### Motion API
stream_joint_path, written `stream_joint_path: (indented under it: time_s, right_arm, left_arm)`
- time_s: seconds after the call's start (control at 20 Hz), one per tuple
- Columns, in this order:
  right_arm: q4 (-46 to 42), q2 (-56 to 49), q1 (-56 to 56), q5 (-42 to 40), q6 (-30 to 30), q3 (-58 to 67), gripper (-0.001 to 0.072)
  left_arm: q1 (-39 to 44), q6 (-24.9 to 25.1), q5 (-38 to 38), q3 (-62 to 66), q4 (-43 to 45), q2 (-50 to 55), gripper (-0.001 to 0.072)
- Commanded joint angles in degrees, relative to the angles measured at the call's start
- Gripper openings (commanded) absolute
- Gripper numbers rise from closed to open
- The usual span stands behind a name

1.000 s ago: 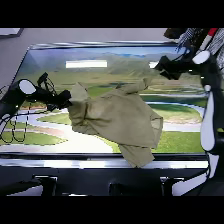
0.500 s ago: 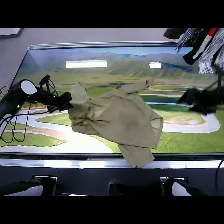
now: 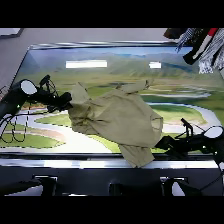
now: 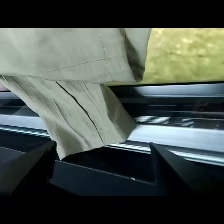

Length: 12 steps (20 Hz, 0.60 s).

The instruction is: Fold the clothes and pants, and hang the long-sleeved shirts on hangers.

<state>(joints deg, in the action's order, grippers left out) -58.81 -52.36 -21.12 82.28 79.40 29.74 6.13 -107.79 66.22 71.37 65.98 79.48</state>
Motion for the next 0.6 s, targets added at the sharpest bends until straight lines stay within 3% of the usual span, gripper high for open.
stream_joint_path:
  time_s: [0.0, 0.15, 0.2, 0.3, 0.35, 0.4, 0.45, 0.5, 0.55]
  right_arm:
    - [6.0, -1.1, 0.0, -5.5, -4.8, -6.6, 0.0658]
    - [9.0, -5.8, 0.3, -8.3, -7.5, -8.5, 0.0655]
    - [9.2, -7.6, 2.1, -9.4, -8.3, -8.6, 0.0614]
    - [9.7, -10.6, 8.4, -12.5, -7.6, -8.5, 0.0604]
    - [9.5, -11.6, 11.7, -14.9, -5.6, -8.5, 0.0545]
    - [10.2, -12.2, 14.3, -16.9, -4.5, -8.5, 0.0432]
    - [11.4, -12.2, 16.5, -18.3, -3.8, -8.2, 0.0187]
    - [13.0, -12.1, 17.6, -18.6, -3.8, -7.2, 0.0029]
    - [15.1, -11.9, 17.8, -18.1, -3.9, -4.8, 0.0028]
  left_arm:
    - [0.0, 0.0, -0.1, 0.0, 0.0, 0.0, 0.002]
    - [0.0, 0.0, -0.2, 0.0, 0.1, 0.1, 0.002]
    - [0.0, 0.0, -0.2, 0.0, 0.1, 0.1, 0.002]
    - [0.0, 0.0, -0.2, 0.0, 0.1, 0.1, 0.002]
    - [0.0, 0.0, -0.2, 0.0, 0.0, 0.0, 0.002]
    - [0.0, 0.0, -0.2, 0.0, 0.0, 0.0, 0.002]
    - [0.0, 0.0, -0.2, 0.0, 0.0, 0.0, 0.002]
    - [0.0, 0.0, -0.2, 0.0, 0.0, 0.0, 0.002]
    - [0.0, 0.2, -0.2, 0.3, 0.0, 0.0, 0.002]
